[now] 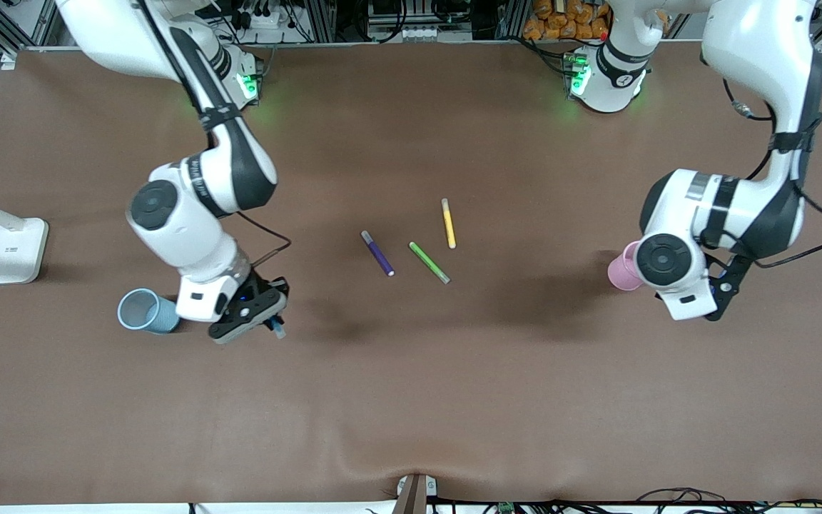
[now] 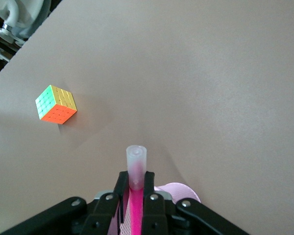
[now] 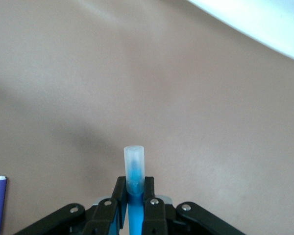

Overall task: Place pink and blue markers in matching cups
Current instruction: 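Carry the pink marker over the pink cup while the right gripper carries blue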

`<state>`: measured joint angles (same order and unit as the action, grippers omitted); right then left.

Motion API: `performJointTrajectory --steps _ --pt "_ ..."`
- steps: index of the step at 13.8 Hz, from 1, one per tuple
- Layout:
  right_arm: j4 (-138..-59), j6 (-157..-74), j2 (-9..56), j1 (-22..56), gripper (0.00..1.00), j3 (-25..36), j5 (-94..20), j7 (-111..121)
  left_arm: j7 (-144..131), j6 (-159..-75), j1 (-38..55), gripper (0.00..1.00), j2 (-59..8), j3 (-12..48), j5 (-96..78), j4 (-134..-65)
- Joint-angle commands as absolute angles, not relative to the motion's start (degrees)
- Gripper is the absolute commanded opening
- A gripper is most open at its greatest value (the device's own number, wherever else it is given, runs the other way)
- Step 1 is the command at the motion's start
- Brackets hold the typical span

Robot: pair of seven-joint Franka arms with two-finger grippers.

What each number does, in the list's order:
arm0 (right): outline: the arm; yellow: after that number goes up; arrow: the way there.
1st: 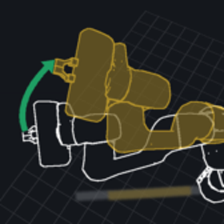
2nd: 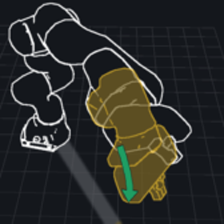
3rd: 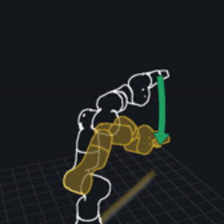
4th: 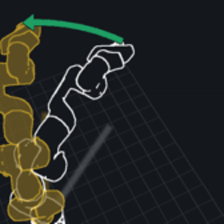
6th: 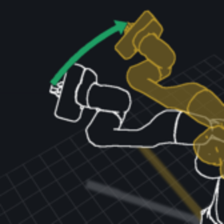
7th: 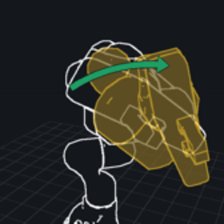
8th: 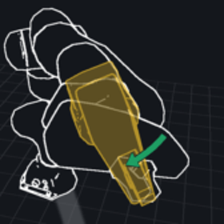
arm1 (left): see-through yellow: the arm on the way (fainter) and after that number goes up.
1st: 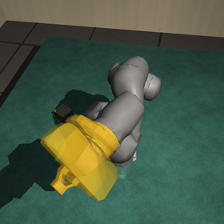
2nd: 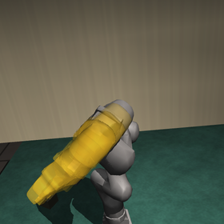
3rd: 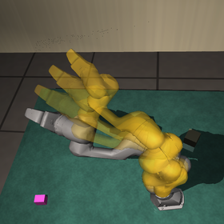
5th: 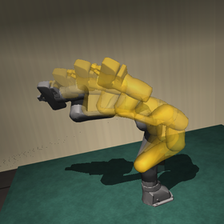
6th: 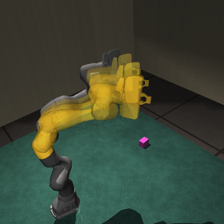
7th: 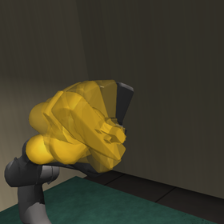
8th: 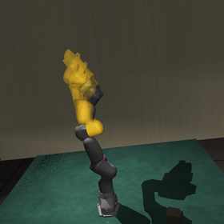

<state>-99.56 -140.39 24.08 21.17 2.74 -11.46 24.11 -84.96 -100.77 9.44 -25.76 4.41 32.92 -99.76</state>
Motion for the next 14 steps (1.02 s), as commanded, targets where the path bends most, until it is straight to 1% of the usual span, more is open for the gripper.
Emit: performJointTrajectory --steps 1,2,5,6,8,9,11,12,13,14 --pt "-100.1 -139.5 22.0 17.3 0.00 1.5 -18.8 37.2 -87.6 -100.1 10.3 0.00 -26.1 4.4 35.2 -100.3" --pt "-100.2 -138.4 21.9 16.0 0.00 1.5 -21.4 41.8 -88.4 -100.1 10.4 0.00 -26.7 4.4 35.6 -100.3" --pt "-100.0 -126.5 21.6 11.0 0.00 1.7 -31.6 53.6 -89.4 -100.1 10.9 0.00 -27.3 4.4 36.1 -100.3" --pt "-99.9 -123.6 21.5 9.4 0.00 1.8 -33.4 57.4 -90.1 -100.1 10.9 0.00 -27.5 4.4 36.1 -100.2" --pt "-99.9 -122.6 21.6 7.0 0.00 1.7 -33.8 62.2 -91.6 -100.1 11.1 0.00 -28.1 4.5 36.0 -99.6" --pt "-99.8 -121.7 21.5 5.8 0.00 1.6 -33.9 64.8 -92.0 -100.1 11.3 0.17 -28.2 4.5 36.0 -99.6" --pt "-97.1 -114.6 21.8 3.4 0.00 1.7 -34.0 71.0 -92.1 -100.1 11.4 0.52 -28.5 4.5 36.0 -99.5" --pt "-95.6 -110.3 22.1 2.2 0.00 1.8 -34.0 74.0 -91.6 -100.1 11.3 0.64 -28.5 4.4 35.3 -98.4" --pt "-94.8 -107.6 22.1 1.2 0.00 1.8 -34.0 77.2 -91.1 -100.0 10.9 0.69 -28.6 4.4 35.1 -96.6" --pt "-94.7 -106.8 22.1 0.8 0.00 1.8 -34.0 80.7 -90.7 -100.0 10.7 0.88 -28.6 4.4 35.1 -96.1"
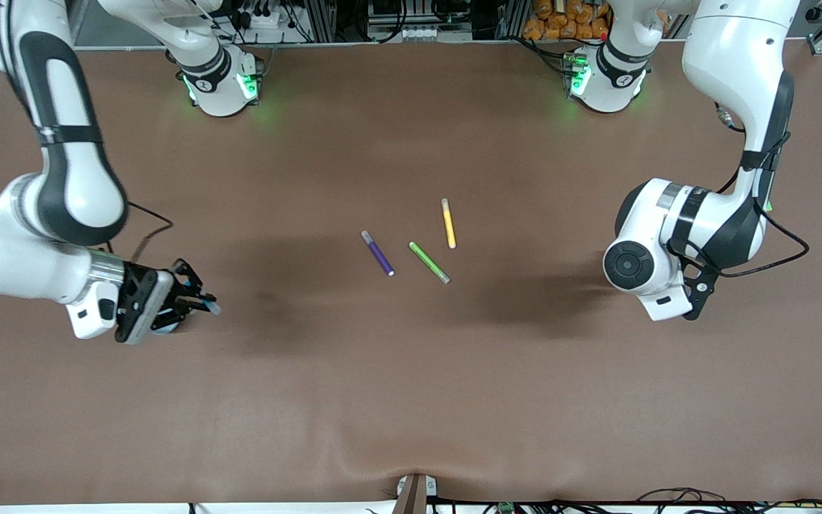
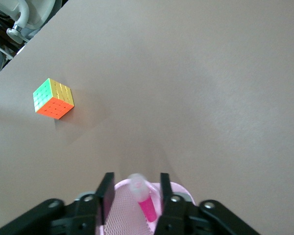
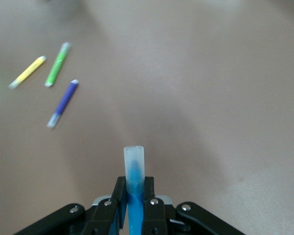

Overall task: Place pink and blue markers in matching cups
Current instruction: 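Carry the pink marker over the pink cup while the right gripper carries blue, then drop the pink marker into the pink cup with the left gripper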

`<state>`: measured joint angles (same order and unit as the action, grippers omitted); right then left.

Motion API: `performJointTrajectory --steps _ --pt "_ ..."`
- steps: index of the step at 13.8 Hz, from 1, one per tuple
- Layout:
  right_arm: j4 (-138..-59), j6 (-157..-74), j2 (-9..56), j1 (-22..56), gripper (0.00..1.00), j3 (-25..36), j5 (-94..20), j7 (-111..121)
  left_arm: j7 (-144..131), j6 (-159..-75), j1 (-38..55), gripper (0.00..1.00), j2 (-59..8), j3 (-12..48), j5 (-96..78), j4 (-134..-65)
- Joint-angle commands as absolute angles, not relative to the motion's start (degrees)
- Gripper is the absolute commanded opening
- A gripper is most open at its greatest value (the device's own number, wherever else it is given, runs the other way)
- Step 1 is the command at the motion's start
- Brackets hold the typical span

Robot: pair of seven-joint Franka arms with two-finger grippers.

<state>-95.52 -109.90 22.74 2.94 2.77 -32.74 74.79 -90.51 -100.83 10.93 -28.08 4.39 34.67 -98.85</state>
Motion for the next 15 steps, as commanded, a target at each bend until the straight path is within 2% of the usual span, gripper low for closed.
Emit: performJointTrajectory --steps 1,5,9,12,15 --pt "-94.7 -106.8 22.1 0.0 0.00 1.8 -34.0 84.4 -89.6 -100.0 10.7 1.00 -28.5 4.4 35.0 -96.0" --pt "-92.6 -106.9 23.5 -3.5 0.00 1.8 -34.4 95.1 -79.7 -98.2 9.8 1.00 -27.8 4.0 30.9 -90.9" --pt "-89.4 -106.8 28.8 -7.7 0.00 1.8 -37.6 104.1 -62.2 -96.0 5.2 1.00 -26.3 4.0 21.5 -83.4" --pt "-89.3 -104.0 32.0 -10.4 0.00 1.8 -42.5 111.2 -53.0 -95.9 1.9 1.00 -23.9 4.0 16.0 -83.1" --pt "-89.4 -101.3 32.5 -12.1 0.00 1.8 -43.7 113.0 -47.7 -95.5 0.4 1.00 -21.0 4.0 12.8 -83.2"
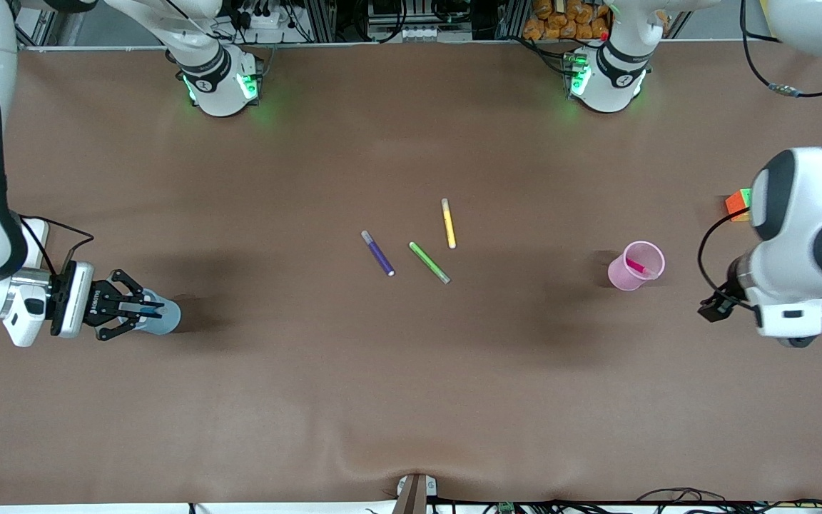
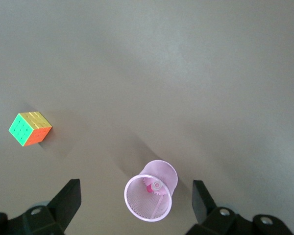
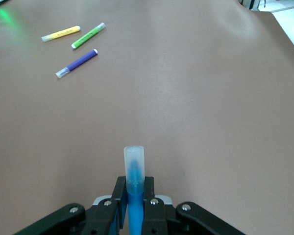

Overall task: Place pink and blue markers in matching cups
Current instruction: 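Drop the pink marker into the pink cup with the left gripper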

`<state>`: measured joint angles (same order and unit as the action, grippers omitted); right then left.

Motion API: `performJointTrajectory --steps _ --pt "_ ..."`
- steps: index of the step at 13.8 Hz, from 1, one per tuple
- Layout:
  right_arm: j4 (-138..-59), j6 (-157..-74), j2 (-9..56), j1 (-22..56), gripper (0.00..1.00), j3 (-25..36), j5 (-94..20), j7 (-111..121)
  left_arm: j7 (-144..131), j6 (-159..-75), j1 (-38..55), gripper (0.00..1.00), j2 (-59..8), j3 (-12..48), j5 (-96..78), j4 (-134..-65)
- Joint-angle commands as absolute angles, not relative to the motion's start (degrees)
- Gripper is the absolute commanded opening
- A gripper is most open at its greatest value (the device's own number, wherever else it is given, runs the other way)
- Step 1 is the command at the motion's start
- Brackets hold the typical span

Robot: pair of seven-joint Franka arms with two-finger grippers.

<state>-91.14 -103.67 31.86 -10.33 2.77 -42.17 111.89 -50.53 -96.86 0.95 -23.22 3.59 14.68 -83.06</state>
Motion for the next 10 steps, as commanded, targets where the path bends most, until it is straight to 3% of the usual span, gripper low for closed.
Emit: performJointTrajectory --steps 1,10 --pt "-89.4 -101.2 32.6 -12.6 0.00 1.8 -43.7 113.5 -46.4 -93.9 0.0 1.00 -19.4 4.2 12.1 -83.2" --pt "-89.3 -99.7 36.4 -15.8 0.00 1.8 -48.8 121.6 -13.5 -84.5 -9.1 1.00 -7.0 4.2 -1.4 -83.6"
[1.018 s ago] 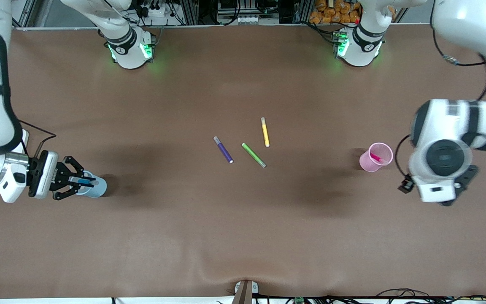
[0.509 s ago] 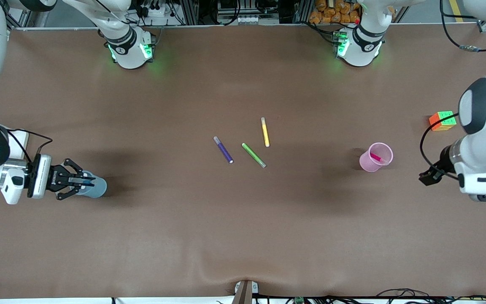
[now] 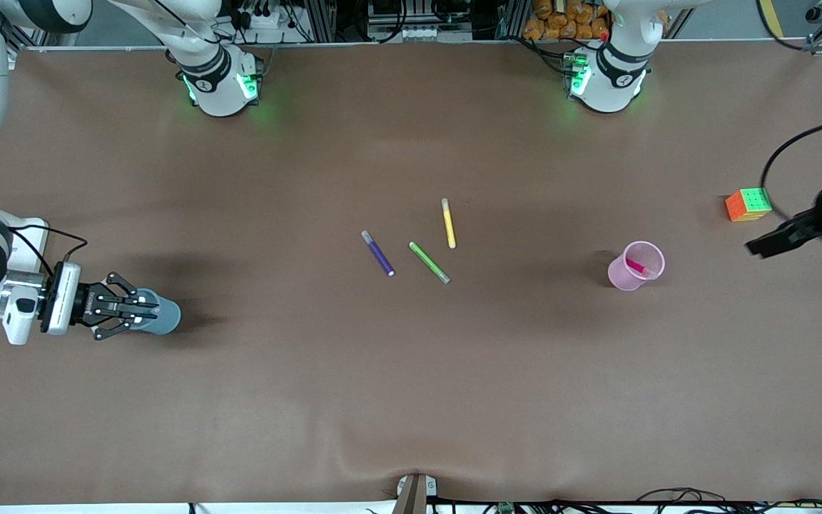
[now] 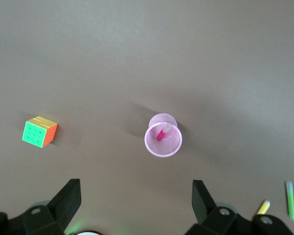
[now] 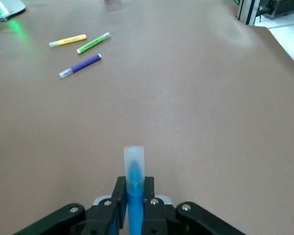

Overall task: Place pink and blue markers in matching cups
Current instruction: 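Drop the pink marker into the pink cup with the left gripper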

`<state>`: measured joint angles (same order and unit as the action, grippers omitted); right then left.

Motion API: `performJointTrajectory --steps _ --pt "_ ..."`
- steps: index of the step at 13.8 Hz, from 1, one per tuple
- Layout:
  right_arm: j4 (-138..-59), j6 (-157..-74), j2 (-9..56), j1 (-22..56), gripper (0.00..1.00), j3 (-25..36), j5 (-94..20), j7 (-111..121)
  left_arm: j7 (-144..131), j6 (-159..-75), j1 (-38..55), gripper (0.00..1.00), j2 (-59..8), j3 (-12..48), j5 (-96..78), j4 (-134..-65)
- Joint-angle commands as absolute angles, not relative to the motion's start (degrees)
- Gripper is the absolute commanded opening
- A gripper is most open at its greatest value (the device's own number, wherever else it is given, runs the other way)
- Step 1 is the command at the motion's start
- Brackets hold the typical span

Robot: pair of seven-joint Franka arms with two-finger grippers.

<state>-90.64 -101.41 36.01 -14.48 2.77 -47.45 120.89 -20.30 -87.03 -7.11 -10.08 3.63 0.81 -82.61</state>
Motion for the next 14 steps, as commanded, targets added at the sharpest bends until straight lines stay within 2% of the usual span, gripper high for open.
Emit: performJointTrajectory --steps 1,4,9,10,11,14 --pt "-89.3 -99.6 36.4 -16.2 0.00 1.8 -48.7 121.6 -9.1 -83.9 -9.4 1.00 -6.1 4.0 -1.4 -83.6" --pt "-89.3 -99.3 36.5 -17.1 0.00 1.8 -48.6 121.6 -3.4 -82.8 -10.0 1.00 -3.5 4.4 -1.1 -84.1" --pt "-89.3 -98.7 37.1 -17.6 0.02 1.8 -48.6 121.6 -3.5 -83.1 -9.7 1.00 2.9 7.0 -1.4 -89.8" --pt "-89.3 -98.8 37.0 -17.6 0.55 1.8 -48.7 121.2 -3.5 -83.1 -9.7 1.00 3.1 8.2 -1.4 -89.7" --pt "-89.3 -98.7 37.1 -17.6 1.00 1.8 -48.8 120.9 -3.5 -83.1 -9.9 1.00 3.4 9.1 -1.4 -90.0" --pt "-89.2 -98.6 36.7 -17.5 1.00 1.8 -48.7 119.5 -3.5 -83.8 -9.8 1.00 4.0 9.4 -1.4 -91.2"
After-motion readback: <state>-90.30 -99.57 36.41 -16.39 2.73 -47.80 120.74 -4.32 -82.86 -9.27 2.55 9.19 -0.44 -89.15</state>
